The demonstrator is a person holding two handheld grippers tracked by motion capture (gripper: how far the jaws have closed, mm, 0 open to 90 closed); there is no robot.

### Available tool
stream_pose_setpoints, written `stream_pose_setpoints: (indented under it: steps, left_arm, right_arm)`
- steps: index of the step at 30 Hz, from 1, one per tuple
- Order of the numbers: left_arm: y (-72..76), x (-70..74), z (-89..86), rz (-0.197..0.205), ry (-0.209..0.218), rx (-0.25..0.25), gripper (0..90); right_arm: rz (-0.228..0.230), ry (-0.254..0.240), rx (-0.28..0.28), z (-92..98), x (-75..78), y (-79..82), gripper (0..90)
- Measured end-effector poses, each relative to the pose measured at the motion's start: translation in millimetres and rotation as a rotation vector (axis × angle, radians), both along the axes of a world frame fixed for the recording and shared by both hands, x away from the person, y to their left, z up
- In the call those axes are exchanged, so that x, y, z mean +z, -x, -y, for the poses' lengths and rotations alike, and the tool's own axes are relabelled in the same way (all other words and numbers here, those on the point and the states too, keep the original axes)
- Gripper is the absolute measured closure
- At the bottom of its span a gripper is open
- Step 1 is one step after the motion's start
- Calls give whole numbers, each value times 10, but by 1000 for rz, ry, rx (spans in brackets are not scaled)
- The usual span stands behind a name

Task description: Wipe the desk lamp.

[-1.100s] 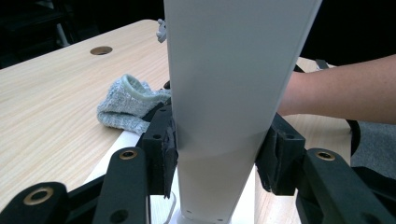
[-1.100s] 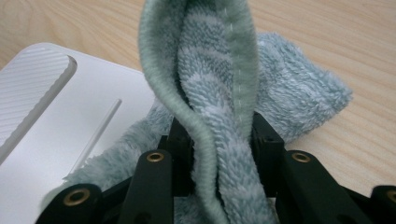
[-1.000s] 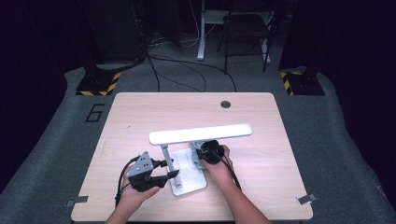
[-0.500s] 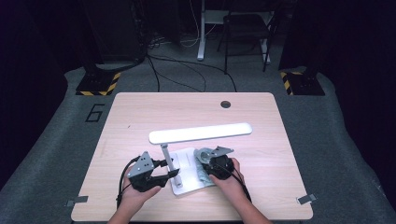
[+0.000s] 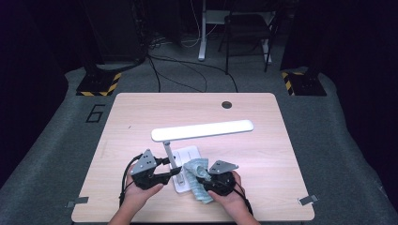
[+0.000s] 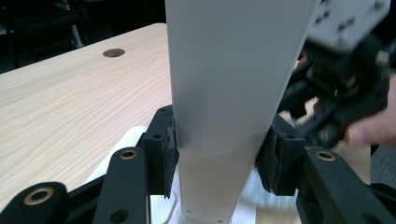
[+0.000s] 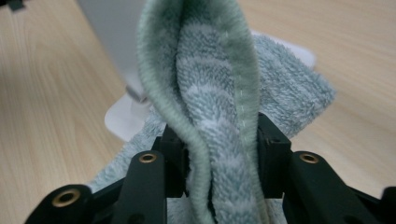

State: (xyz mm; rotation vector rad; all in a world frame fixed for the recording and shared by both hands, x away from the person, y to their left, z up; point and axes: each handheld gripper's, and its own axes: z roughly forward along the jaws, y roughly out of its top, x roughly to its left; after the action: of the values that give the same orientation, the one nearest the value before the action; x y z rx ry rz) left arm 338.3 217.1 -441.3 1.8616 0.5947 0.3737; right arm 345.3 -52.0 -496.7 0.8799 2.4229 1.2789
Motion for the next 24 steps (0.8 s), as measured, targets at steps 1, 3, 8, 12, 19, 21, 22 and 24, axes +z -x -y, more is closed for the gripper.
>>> stream_pose_setpoints:
  steps: [1,3,8,12,19,21,22,24]
  left_arm:
    - [5,-2,2,-3,3,1,529]
    - [6,-4,2,-6,8,3,529]
    - [3,-8,6,-6,14,5,528]
    - [-2,-10,6,-8,17,3,527]
    - [-10,-10,-6,-16,15,-5,524]
    - [-9,-11,-8,-20,17,-6,523]
    - [-9,-11,-8,-21,17,-5,523]
    - [-10,-11,-8,-20,16,-4,523]
  right_arm:
    - [-9,21,21,-37,-32,6,580]
    - [-10,51,45,-114,-78,32,496]
    - [57,46,5,-97,36,111,401]
    - [82,19,-8,-5,68,166,474]
    - [13,27,108,-123,0,219,653]
    - [2,22,137,-183,-16,252,666]
    - [11,26,152,-196,-21,251,666]
    - [24,37,140,-244,-36,275,663]
